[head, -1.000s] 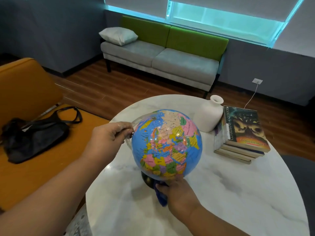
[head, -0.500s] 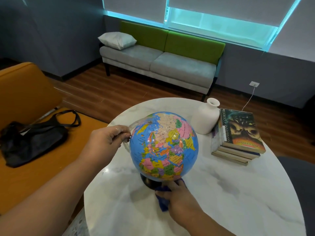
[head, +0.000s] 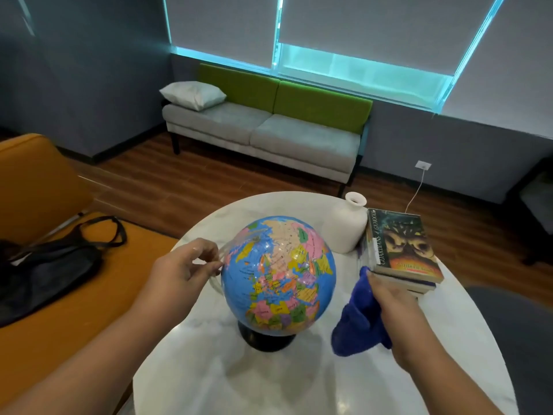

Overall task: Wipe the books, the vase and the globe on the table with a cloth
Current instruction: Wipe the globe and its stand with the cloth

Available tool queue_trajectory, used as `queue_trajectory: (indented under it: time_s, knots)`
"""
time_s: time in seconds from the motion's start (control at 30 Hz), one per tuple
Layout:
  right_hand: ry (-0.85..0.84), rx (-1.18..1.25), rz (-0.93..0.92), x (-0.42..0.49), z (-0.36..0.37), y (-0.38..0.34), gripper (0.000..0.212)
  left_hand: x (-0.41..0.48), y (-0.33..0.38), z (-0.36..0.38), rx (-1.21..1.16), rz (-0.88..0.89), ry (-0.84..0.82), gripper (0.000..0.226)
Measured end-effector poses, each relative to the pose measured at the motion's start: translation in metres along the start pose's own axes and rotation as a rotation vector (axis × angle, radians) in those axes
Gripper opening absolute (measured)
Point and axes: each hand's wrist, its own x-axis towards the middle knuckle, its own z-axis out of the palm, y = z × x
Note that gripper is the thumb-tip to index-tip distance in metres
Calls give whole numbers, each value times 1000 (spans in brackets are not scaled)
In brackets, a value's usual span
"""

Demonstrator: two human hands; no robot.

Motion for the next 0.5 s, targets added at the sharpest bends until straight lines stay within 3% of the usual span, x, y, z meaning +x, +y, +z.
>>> queue_trajectory:
  time_s: [0.07,0.2,0.5]
  knots:
    - [80,26,-38,1,-3,-11,33,0,3,4,-27,-1,34,37]
    - [78,-3,-112,0,-4,-21,14,4,2,10,-53,-28,87,31]
    - [65,12,1,1,-5,-2,16,54,24,17,-103,-29,155,22]
